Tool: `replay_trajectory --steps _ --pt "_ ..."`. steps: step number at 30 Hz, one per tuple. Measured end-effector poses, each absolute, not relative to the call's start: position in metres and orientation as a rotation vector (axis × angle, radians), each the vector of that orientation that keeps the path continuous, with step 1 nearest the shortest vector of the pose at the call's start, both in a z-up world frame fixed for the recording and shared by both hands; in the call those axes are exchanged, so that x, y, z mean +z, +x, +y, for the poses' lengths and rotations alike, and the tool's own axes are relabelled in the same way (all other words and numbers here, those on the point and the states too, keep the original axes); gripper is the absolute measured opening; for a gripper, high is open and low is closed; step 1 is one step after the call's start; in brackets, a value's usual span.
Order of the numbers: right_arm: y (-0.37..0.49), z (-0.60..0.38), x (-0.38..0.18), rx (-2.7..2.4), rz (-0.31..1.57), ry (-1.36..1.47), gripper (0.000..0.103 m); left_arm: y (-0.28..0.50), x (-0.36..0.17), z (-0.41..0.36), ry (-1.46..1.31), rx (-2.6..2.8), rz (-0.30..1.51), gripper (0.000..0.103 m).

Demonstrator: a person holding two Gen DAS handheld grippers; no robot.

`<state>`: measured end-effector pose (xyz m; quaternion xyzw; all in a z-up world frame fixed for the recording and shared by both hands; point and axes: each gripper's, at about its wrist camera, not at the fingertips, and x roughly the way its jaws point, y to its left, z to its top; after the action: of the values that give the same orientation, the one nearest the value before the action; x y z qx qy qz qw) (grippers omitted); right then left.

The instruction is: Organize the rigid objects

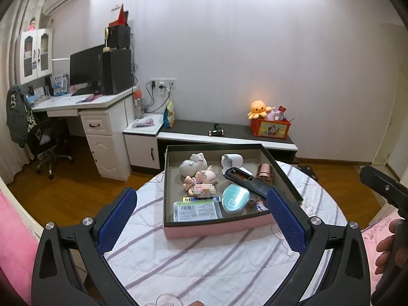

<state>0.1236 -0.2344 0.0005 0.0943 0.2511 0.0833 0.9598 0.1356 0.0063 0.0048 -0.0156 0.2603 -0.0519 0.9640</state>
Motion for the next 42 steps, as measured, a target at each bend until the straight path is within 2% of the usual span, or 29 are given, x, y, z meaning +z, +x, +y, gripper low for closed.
replay_trajectory --steps 17,42 --pt "0.033 -0.218 0.002 0.085 0.446 0.111 0.103 0.052 0.01 0.005 -0.037 -0.122 0.507 0.103" --pt "0.012 -0.215 0.003 0.069 0.437 0.091 0.103 0.014 0.012 0.011 -0.046 -0.129 0.492 0.103"
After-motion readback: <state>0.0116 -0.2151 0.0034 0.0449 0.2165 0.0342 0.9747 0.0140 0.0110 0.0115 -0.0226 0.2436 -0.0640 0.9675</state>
